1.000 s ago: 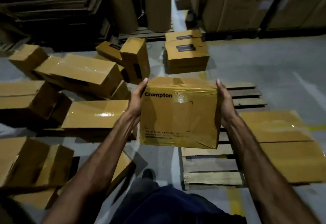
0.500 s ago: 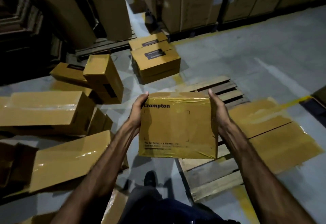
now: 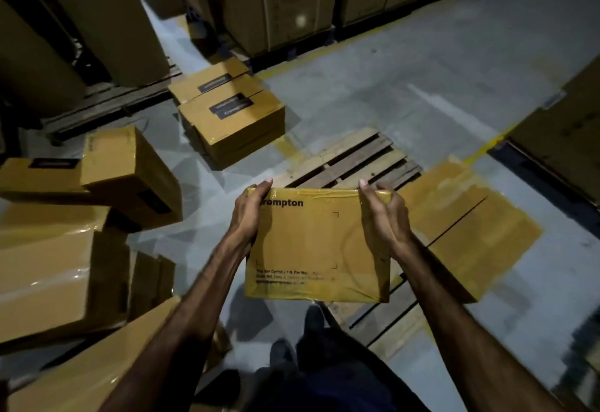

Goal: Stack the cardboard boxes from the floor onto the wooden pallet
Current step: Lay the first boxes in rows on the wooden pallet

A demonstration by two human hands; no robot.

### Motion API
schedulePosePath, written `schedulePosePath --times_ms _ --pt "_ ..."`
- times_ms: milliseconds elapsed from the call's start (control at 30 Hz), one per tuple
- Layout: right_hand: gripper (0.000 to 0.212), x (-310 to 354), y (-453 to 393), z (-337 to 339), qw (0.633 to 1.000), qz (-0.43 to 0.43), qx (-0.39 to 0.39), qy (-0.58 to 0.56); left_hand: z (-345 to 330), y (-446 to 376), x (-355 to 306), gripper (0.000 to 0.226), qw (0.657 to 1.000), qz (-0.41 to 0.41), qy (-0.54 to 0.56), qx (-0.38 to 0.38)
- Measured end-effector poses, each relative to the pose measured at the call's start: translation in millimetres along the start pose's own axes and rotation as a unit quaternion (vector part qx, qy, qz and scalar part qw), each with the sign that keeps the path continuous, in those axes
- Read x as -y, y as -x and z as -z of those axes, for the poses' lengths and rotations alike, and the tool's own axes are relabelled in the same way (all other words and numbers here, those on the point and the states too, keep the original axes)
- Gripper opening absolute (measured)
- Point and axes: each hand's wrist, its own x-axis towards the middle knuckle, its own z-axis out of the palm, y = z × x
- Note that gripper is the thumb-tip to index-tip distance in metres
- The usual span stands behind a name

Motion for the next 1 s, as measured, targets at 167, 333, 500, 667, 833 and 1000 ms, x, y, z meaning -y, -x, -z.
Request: schedulePosePath --times_ms 167,333,500,667,833,1000 --pt "0.086 -2 -50 -17 0.999 -0.019 -0.043 0.025 -14 -57 -13 0.092 0.998 0.04 -0.046 -0.004" --pt "0.073 3 -95 -31 0.998 -0.039 -0.051 0.006 -24 -115 -35 0.106 0.994 0.066 -0.078 -0.027" --pt "0.08 -1 -134 -39 0.994 -0.086 -0.069 -0.018 -44 -171 -52 0.114 0.99 0.064 -0.123 -0.012" --pt "0.082 -2 -169 -40 0.984 -0.132 -0.118 -0.029 -69 -225 -64 0.11 0.984 0.081 -0.156 0.028" --pt "0.093 -4 -204 -51 0.968 -0.177 -0.175 -0.037 -99 -280 -86 0.089 0.977 0.073 -0.176 0.091" --pt "0.094 6 -242 -74 0.945 -0.225 -0.232 -0.056 -116 -353 -100 0.065 0.97 0.086 -0.161 0.159"
